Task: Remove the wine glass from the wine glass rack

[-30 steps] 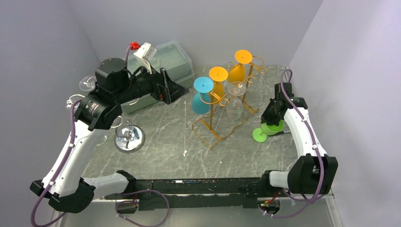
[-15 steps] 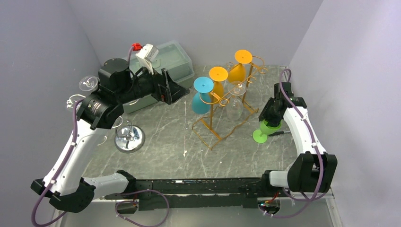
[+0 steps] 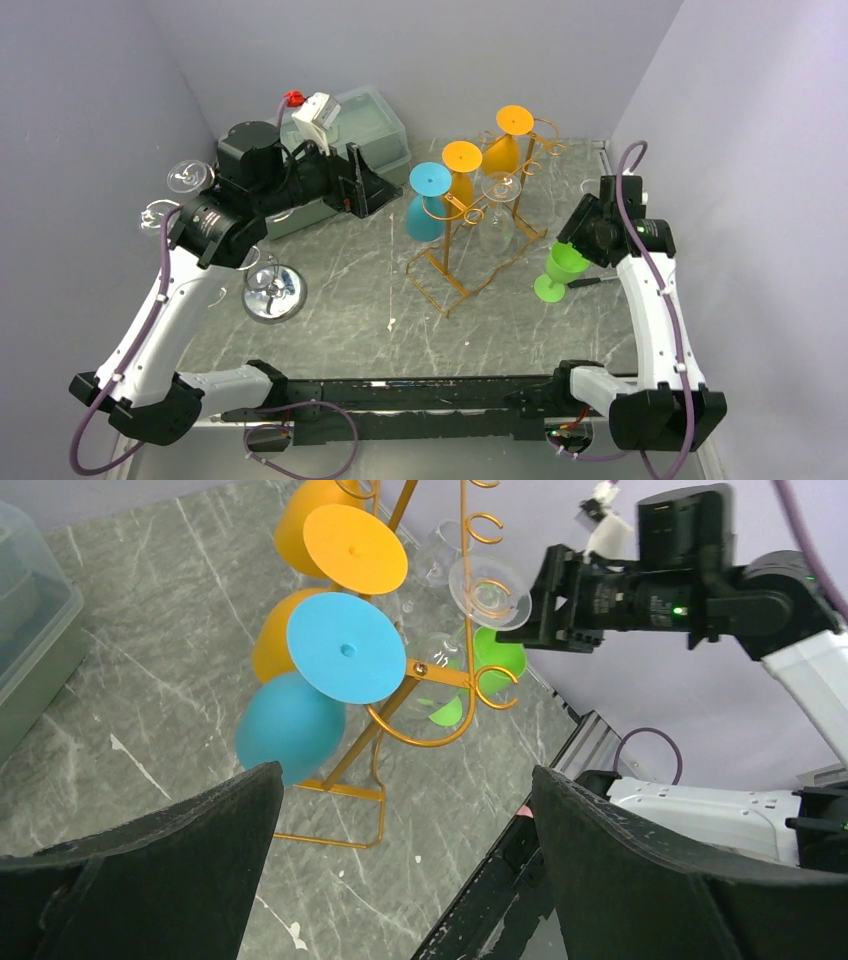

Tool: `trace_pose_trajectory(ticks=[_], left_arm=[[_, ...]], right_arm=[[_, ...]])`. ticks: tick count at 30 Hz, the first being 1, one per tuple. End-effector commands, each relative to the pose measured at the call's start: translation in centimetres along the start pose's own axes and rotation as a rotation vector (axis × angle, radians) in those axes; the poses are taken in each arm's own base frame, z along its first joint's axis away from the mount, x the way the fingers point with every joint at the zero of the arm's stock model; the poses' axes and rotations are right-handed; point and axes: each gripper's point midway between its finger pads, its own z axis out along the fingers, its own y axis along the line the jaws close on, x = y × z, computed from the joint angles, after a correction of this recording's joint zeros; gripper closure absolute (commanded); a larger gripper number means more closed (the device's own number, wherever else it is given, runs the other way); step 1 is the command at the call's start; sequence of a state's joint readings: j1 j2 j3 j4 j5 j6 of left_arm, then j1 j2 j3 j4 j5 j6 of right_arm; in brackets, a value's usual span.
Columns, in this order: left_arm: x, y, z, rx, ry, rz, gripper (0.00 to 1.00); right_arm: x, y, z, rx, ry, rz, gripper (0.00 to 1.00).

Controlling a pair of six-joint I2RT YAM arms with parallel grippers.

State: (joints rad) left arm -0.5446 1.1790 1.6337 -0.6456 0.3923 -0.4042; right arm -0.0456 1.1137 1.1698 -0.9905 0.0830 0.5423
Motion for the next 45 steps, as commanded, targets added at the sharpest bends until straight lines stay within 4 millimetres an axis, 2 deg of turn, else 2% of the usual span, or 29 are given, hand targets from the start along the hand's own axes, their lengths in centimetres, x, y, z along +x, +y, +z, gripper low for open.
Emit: trace_pose_trajectory(ticks=[1,8,12,16,23,33,38,45], left_arm=[[-0.7,-0.1,-0.3,-0.01,-0.022,0.025,0.0],[-0.1,0.4,-0.3,-0.037,-0.013,0.011,0.01],[0.2,0.5,-0.2,-0.057,-0.01,0.002,0.01],[0.5,-0.2,-0.6,-0.075,0.004,0.014,0.01],[0.2,-0.8,-1.5,-0.101,-0.011,0.023,0.0],[0.4,-0.9,-1.6,-0.118,-0.02,0.022,0.01],[0.5,-0.9,-1.2,-0.114,-0.019,0.01,0.0],[0.3,-0.8,-0.9,-0.116,-0.021,0.005,0.01]], right_arm=[[-2.0,0.3,-4.1,-0.041,-0.109,0.013,0.39],[-2.4,1.5,-9.9,-0.179,-0.195,0.012,0.38],[-2.0,2.7,-13.7,-0.312,-0.249,0.016,0.38],[-1.3,4.3,-15.9,-0.444,-0.258,0.024,0.38],[-1.3,6.8,-17.7,-0.594,-0.236,0.051,0.38],[-2.9,8.0,-21.2,-0.666,-0.291,0.076,0.38],[-2.3,9.0,-21.0,-0.72,-0.239,0.078,0.42],[-1.9,9.9,-19.7,-0.751,-0.178,0.09,0.44]])
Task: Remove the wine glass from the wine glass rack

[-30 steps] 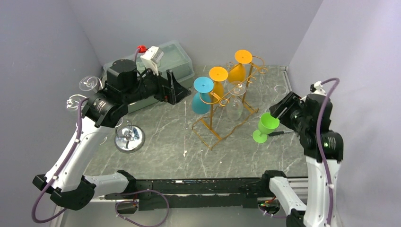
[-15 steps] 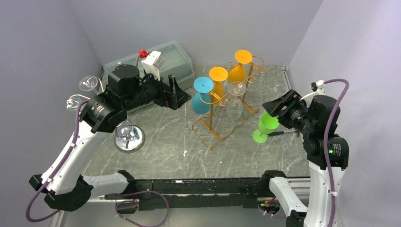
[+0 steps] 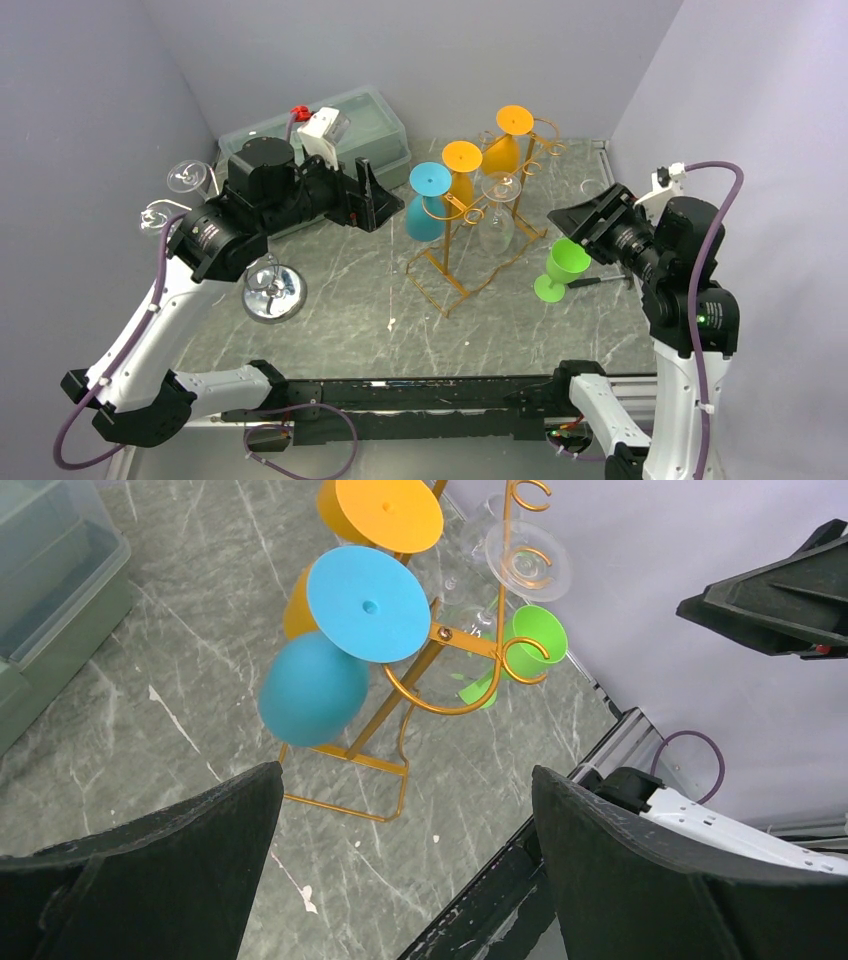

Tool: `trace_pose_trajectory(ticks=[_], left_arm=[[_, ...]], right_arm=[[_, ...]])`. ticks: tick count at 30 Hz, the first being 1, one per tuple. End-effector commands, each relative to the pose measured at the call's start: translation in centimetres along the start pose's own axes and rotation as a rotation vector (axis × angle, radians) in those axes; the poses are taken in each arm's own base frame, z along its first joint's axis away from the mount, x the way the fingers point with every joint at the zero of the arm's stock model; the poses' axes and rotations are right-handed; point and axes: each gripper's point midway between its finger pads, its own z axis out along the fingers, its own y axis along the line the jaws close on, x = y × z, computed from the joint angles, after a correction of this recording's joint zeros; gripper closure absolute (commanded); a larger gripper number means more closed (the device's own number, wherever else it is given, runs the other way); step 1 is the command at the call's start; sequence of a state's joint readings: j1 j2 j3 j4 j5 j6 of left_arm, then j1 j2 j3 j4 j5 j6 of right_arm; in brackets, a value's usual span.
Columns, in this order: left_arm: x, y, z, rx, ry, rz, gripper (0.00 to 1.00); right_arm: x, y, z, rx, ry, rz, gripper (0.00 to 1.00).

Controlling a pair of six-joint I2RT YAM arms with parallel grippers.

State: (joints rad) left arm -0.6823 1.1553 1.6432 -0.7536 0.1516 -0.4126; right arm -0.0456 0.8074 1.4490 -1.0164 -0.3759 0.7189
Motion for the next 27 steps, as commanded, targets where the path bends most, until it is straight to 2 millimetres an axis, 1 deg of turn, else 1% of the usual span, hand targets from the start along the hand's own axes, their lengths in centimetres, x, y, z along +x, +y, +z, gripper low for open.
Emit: trace_pose_trajectory(ticks=[1,4,9,15,19,24,27], left_arm=[[-1.6,-0.7,-0.4,0.013,-0.056,0.001,0.0],[-1.9,-0.8,-0.4,0.02,-0.067,0.004,0.01],[-2.0,-0.8,-0.2,0.026,-0.079,0.009,0.0],[-1.6,-0.9,0.8,0.045,-0.071,-0.001,0.01],[-1.5,-0.8,1.3,0.046,-0.073,-0.007,0.01],[-1.6,-0.8,1.8,0.05,-0.08,-0.015,0.0],[-1.5,-0.8,2.1,0.052,-0.08,-0.02,0.0]], right_arm=[[-0.4,1.0,0.9,-0.055,0.011,0.013,0.44],[-0.4,0.8,1.2,-0.045,0.023,0.02,0.44],[-0.3,1.3,1.5,-0.062,0.043,0.043,0.45],[-0.3,1.6,2.0,-0.08,0.052,0.064,0.47],[0.8,1.7,3.5,-0.085,0.086,0.087,0.5],[2.3,2.6,6.0,-0.084,0.103,0.109,0.54],[2.0,2.5,6.9,-0.076,0.073,0.151,0.55]])
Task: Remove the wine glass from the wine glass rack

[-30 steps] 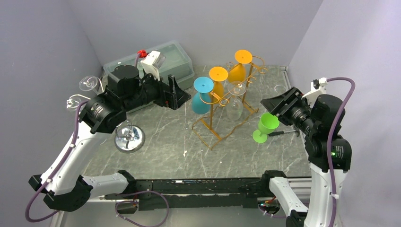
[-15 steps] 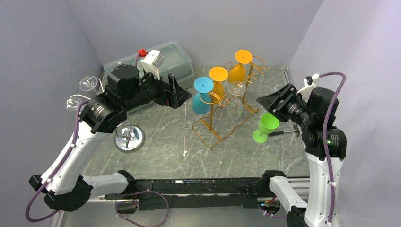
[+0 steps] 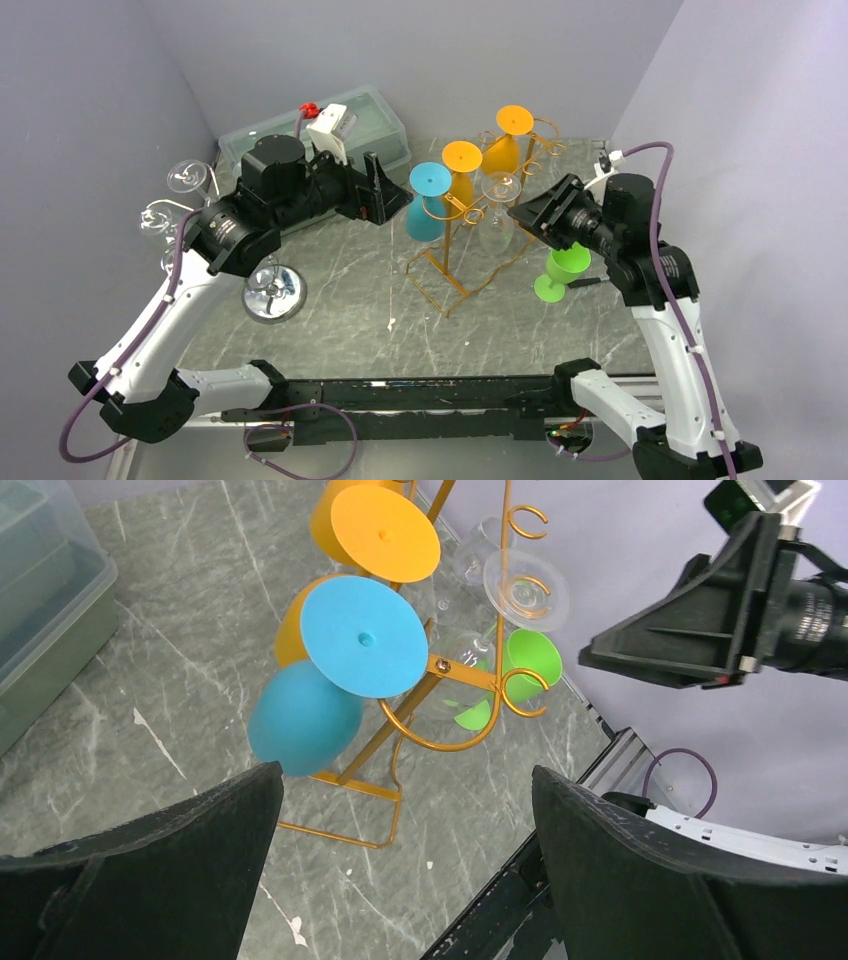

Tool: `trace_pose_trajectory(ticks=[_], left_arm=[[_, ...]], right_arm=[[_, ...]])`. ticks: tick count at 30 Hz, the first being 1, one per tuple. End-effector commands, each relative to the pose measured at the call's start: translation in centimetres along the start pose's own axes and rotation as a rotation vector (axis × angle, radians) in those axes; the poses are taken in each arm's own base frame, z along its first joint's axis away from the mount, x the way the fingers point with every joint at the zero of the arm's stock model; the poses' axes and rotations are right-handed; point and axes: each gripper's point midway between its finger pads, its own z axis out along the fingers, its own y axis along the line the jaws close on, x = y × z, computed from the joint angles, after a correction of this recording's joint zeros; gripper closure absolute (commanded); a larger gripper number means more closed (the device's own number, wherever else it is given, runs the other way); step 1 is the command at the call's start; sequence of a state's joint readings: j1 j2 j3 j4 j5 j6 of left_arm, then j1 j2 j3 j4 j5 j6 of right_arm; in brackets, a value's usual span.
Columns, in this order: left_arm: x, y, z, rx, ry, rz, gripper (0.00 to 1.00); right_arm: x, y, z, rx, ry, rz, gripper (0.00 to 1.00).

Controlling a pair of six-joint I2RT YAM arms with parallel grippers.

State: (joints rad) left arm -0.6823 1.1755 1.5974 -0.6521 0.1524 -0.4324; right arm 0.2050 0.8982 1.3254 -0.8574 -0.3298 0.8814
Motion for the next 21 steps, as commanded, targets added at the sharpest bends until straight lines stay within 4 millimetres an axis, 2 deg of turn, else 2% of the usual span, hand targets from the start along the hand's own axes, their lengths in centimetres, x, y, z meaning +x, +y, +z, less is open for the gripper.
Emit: trace_pose_trajectory(ticks=[1,8,14,21], left_arm=[[-1.2,-0.9,0.4,0.039,-0.048,-0.008,0.01],[-1.5,-1.0,0.5,0.037,-0.058,-0.007,0.0],[-1.5,-1.0,0.6,0.039,-0.059,-0.005,0.01],[-1.4,-0.9,0.8,0.038,-0.061,-0.013,0.01]], right_arm=[[-2.6,0.8,1.4,-0.022,-0.136,0.069,0.56],[-4.1,1.3,1.7,-0.039,-0.208,0.121,0.62],[-4.3,1.5,1.2,-0.04,-0.217,0.113,0.63],[-4.3,2.2,2.0,-0.071,-0.196,0.134,0.64]])
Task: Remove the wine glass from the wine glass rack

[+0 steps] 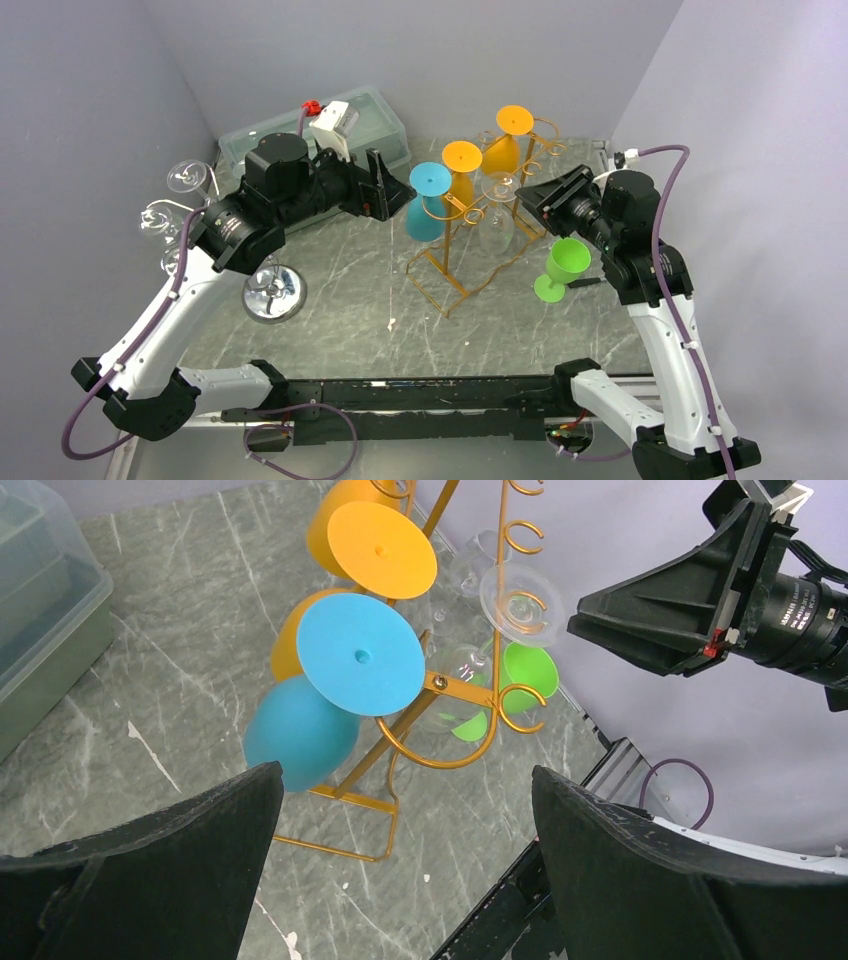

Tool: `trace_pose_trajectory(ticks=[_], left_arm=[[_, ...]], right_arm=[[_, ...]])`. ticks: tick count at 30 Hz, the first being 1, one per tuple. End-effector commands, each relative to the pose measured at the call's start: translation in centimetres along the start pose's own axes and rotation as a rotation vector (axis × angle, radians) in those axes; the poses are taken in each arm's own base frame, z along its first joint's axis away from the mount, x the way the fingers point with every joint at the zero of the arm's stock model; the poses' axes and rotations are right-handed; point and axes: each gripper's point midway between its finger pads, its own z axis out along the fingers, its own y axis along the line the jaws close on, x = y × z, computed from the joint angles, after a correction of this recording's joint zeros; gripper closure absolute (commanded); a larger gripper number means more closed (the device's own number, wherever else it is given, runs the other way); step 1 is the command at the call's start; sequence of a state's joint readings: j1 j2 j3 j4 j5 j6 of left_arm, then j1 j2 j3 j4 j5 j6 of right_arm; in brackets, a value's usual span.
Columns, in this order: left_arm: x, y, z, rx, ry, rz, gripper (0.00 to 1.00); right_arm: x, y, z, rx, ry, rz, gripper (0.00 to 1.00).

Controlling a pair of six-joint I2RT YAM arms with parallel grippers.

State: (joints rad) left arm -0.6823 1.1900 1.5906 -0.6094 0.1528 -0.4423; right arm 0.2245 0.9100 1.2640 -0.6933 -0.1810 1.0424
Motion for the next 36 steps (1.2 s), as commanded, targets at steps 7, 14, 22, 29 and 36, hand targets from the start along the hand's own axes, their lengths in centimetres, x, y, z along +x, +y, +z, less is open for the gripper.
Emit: trace_pose_trajectory(ticks=[7,14,22,29,36], left_arm=[[-1.0,-0.7,0.3,0.026,-0.046,-0.014,0.01],[-0.9,-0.5,0.3,0.023,-0.049,-0.02,0.01],[-1.1,-0.6,0.9,0.028,-0.049,-0.022,0.0],[-0.9,-0.5,1.4,0.025,-0.047,-0.029,0.0],[-0.6,-0.4,1.6,0.028,-0.043,-0.035,0.01]], right_arm=[[-0.9,2.3,0.4,-0.071,-0.035,0.019,0.69],[-0.6,1.8,1.0,-0.057,-0.026,0.034,0.74],[-0.1,1.4,1.6,-0.046,-0.008,0.043,0.75],[0.2,1.0,2.1,-0.044,0.0,0.055,0.77],[0.6,1.0,2.4,-0.06,0.013,0.081,0.8]])
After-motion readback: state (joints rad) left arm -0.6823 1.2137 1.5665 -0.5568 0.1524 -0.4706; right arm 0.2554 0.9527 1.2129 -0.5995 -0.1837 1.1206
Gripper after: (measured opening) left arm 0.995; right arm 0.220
